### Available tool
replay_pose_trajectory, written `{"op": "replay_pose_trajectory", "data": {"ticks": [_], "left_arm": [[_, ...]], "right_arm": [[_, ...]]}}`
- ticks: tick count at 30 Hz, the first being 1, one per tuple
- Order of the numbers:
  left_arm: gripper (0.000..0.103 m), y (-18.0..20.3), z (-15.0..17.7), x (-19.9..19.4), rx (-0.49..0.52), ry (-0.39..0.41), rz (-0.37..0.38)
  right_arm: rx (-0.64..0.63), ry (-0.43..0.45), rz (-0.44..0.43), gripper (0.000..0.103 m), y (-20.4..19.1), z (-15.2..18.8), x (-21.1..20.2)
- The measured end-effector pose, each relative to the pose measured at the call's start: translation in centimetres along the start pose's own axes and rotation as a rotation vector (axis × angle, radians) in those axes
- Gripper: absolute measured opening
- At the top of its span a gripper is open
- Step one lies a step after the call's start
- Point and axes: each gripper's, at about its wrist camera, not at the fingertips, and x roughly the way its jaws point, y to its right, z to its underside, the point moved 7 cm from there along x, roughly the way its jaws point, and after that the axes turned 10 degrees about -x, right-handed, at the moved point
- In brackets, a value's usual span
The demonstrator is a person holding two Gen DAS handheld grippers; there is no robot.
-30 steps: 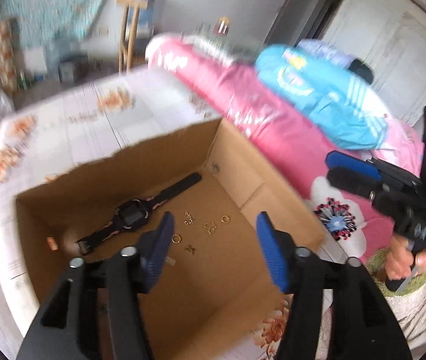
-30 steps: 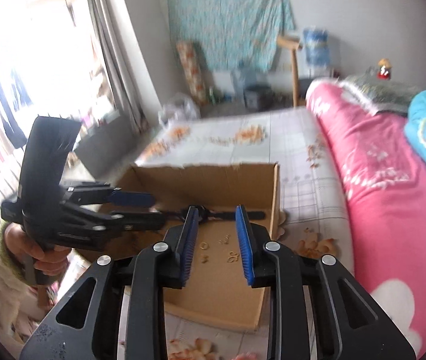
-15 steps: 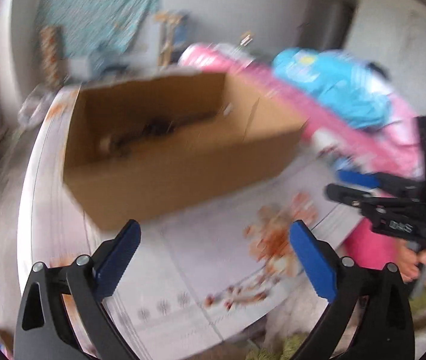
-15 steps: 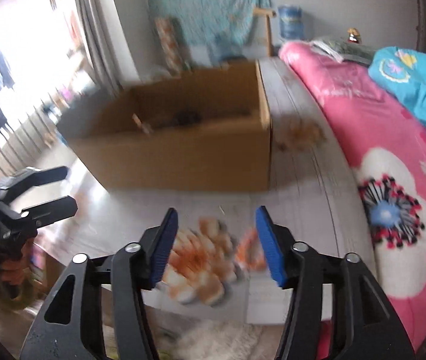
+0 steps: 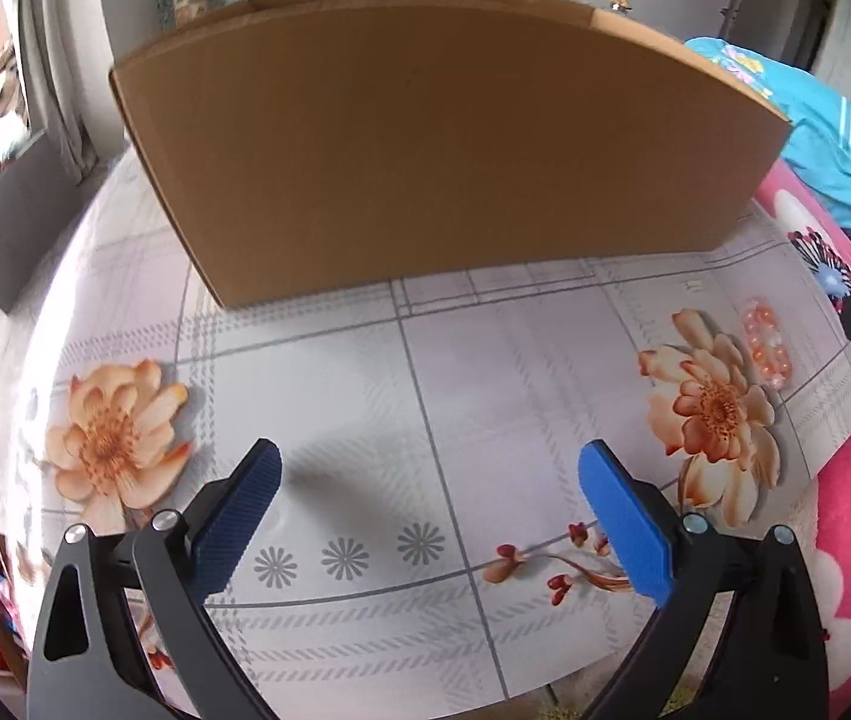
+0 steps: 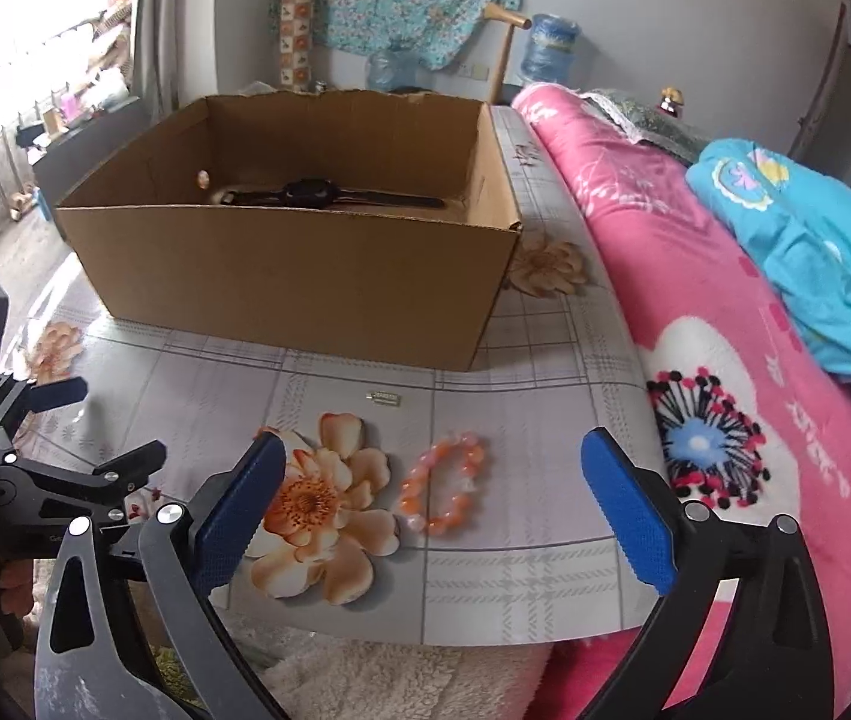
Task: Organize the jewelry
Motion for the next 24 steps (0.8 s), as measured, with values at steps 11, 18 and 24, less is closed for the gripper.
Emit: {"op": "replay_pose_trajectory", "data": {"ticks": [11,18,24], "left_arm": [[0.097,1.1,-0.5,0.6,0.01,0.023,-0.028],[0.098,2.2,-0.2,1.2,0.031,0.027,-0.061],[0.097,2.3,-0.2,1.3,0.031,0.026,-0.061]], "right_arm": [[-0.034,0.065,0.085,0.095,1.4,-1.3,-0.2],[-0.026,0.062,0.019,0.095,1.1,-0.9,1.0],[0.031,0.049,-0.064,0.095,0.8,-0.7,1.5]]}}
